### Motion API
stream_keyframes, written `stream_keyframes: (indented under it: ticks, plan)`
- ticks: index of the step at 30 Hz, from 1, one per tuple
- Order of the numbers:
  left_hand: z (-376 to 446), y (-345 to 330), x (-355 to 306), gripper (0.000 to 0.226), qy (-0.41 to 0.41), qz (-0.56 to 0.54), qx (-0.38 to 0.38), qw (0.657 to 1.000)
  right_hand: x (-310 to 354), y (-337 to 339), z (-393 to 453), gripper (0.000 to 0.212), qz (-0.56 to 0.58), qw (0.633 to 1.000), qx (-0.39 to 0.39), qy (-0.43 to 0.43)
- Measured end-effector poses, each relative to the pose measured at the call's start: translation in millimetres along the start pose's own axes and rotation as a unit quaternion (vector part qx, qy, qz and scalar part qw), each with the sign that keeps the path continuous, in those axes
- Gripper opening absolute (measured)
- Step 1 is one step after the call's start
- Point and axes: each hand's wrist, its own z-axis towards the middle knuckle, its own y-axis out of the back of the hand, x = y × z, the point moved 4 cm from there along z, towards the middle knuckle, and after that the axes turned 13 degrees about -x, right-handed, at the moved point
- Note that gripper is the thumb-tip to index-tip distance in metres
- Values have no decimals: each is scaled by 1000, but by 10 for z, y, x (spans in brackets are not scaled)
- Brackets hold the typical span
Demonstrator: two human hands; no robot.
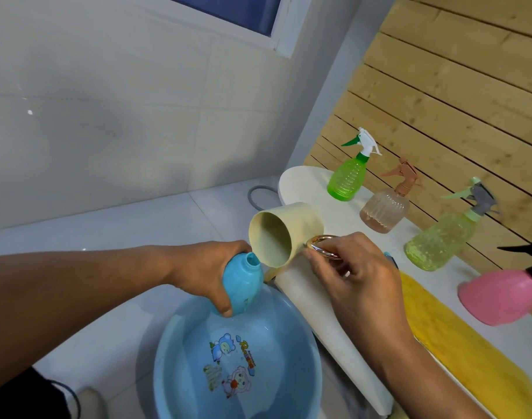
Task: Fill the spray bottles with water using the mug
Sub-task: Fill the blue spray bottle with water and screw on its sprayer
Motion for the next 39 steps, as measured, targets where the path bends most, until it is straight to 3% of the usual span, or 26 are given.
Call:
stream_keyframes:
  ticks: [8, 15, 24, 27, 30, 34, 37, 39]
  plan:
    - [20, -1, -8, 93, 2, 2, 1, 1000, 63, 11, 15, 28, -21, 999, -12, 37]
    - [24, 6, -25, 76, 4, 5, 0, 1000, 94, 32, 8, 12, -52, 995, -29, 81]
    - [7, 14, -79, 89, 1, 0, 3, 1000, 137, 31, -20, 17, -99, 982, -45, 157]
    - [2, 10, -82, 86, 2, 7, 3, 1000, 84, 13, -18, 13, -83, 990, -39, 111]
    - [9, -22, -76, 85, 11, 4, 1, 1000, -37, 28, 27, 15, -39, 998, -33, -25]
    - [39, -107, -91, 85, 12, -6, 9, 1000, -299, 79, 104, 20, 30, 980, -22, -198]
    - [49, -157, -132, 83, 11, -21, 12, 1000, -356, 127, 126, 19, 16, 982, -31, -186]
    - [66, -182, -158, 82, 10, -26, 14, 1000, -328, 144, 112, 12, -38, 993, -31, -106]
